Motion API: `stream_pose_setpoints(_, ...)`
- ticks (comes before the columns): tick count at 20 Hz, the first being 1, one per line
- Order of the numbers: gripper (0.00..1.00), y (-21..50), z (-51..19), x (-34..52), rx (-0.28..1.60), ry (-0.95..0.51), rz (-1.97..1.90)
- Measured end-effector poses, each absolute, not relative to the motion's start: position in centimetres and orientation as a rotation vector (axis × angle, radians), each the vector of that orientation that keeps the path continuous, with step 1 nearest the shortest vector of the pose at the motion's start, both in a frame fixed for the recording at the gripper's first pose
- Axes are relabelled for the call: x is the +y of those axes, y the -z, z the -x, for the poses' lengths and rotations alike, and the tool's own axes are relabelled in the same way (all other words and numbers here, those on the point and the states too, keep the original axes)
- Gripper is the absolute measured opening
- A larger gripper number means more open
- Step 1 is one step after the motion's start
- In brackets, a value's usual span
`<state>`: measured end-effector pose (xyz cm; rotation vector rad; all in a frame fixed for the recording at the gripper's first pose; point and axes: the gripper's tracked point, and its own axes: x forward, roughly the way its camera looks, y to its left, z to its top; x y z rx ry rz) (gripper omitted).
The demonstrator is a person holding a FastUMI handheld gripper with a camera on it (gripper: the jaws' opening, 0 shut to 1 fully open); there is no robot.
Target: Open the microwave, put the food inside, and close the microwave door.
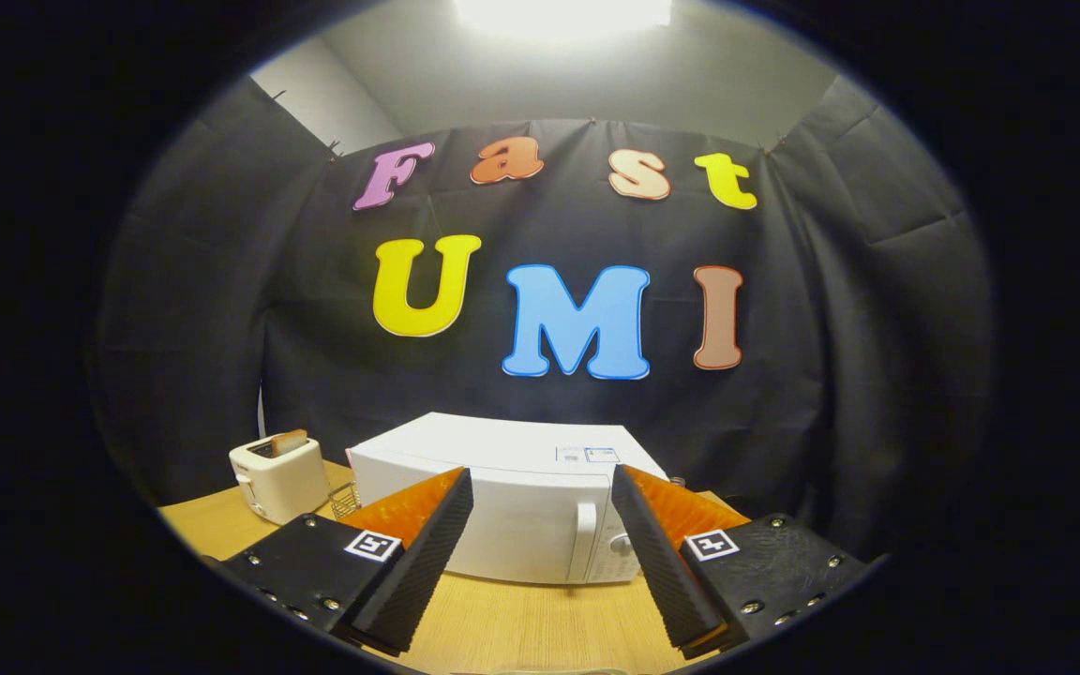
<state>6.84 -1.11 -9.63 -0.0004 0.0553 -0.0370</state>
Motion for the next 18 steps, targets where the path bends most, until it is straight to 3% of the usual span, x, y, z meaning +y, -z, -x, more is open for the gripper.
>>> stream_pose_setpoints(18, 0.93, 24.9, -18.0, -5.2, 0.178, 0.074, 0.012)
